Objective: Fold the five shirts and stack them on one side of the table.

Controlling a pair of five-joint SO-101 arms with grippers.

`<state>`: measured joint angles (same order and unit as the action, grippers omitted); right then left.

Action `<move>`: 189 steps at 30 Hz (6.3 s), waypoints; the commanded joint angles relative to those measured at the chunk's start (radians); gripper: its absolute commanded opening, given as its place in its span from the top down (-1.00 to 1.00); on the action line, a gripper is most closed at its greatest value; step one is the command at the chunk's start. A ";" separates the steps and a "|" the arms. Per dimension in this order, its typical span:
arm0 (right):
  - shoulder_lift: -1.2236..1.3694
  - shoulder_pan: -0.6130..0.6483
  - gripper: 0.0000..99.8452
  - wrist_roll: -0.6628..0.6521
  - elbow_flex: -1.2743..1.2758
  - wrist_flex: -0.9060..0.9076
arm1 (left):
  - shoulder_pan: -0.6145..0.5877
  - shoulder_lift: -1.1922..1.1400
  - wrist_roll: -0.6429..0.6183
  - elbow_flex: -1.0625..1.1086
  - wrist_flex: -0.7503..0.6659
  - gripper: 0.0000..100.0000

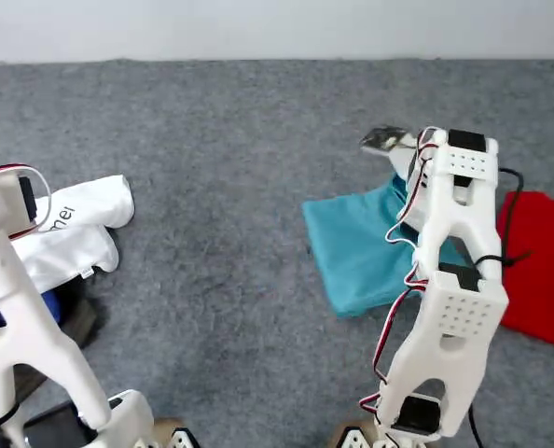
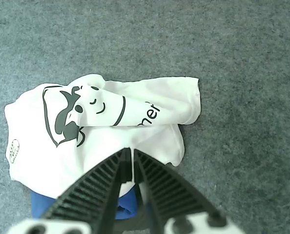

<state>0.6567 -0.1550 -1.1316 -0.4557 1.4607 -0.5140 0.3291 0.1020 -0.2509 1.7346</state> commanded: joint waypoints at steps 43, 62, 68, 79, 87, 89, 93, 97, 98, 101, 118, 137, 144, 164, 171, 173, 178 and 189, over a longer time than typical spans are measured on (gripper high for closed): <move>0.036 0.157 0.22 1.571 -0.173 0.045 | 0.000 0.034 0.005 0.001 0.017 0.97; 0.216 0.102 0.97 1.369 -0.181 0.074 | -0.002 0.034 0.005 -0.002 0.017 0.97; 0.013 0.084 0.98 1.143 -0.181 0.162 | -0.002 0.034 0.005 -0.002 0.017 0.97; -0.317 -0.183 0.98 0.775 -0.181 0.329 | 0.000 0.034 0.005 -0.002 0.017 0.97; -0.395 -0.406 0.98 0.641 -0.181 0.309 | 0.000 0.034 0.005 -0.002 0.017 0.97; -0.392 -0.449 0.98 0.632 -0.175 0.271 | 0.000 0.034 0.005 -0.002 0.015 0.97; -0.341 -0.516 0.98 0.594 -0.167 0.179 | 0.000 0.034 0.005 -0.002 0.012 0.97; -0.271 -0.587 0.98 0.563 -0.167 0.119 | 0.000 0.034 0.005 -0.002 0.015 0.97; -0.254 -0.604 0.98 0.557 -0.167 0.101 | 0.000 0.034 0.005 -0.002 0.015 0.97; -0.196 -0.631 0.98 0.531 -0.167 0.061 | 0.000 0.034 0.005 -0.002 0.015 0.97; -0.344 -0.624 0.56 0.578 -0.215 0.196 | 0.000 0.034 0.005 -0.002 0.017 0.97; 0.127 -0.808 0.98 0.292 -0.252 -0.182 | 0.000 0.034 0.005 -0.002 0.017 0.97; 0.036 -0.700 0.98 0.295 -0.543 0.130 | 0.000 0.034 0.005 -0.002 0.017 0.97; 0.424 -0.404 0.98 0.474 -0.681 -0.015 | 0.000 0.034 0.005 0.001 0.017 0.97; 0.348 -0.410 0.98 0.468 -1.016 0.311 | 0.000 0.034 0.005 0.001 0.017 0.97; 0.344 -0.423 0.98 0.468 -1.100 0.331 | 0.000 0.034 0.005 0.001 0.017 0.97; 0.389 -0.512 0.98 0.465 -1.122 0.186 | 0.000 0.034 0.005 0.001 0.017 0.97; 0.625 -0.578 0.98 0.474 -1.240 0.039 | 0.000 0.034 0.002 0.002 0.017 0.97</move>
<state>1.3103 -0.7442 -0.6682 -1.5758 1.4331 -0.5140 0.3291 0.1020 -0.2447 1.7346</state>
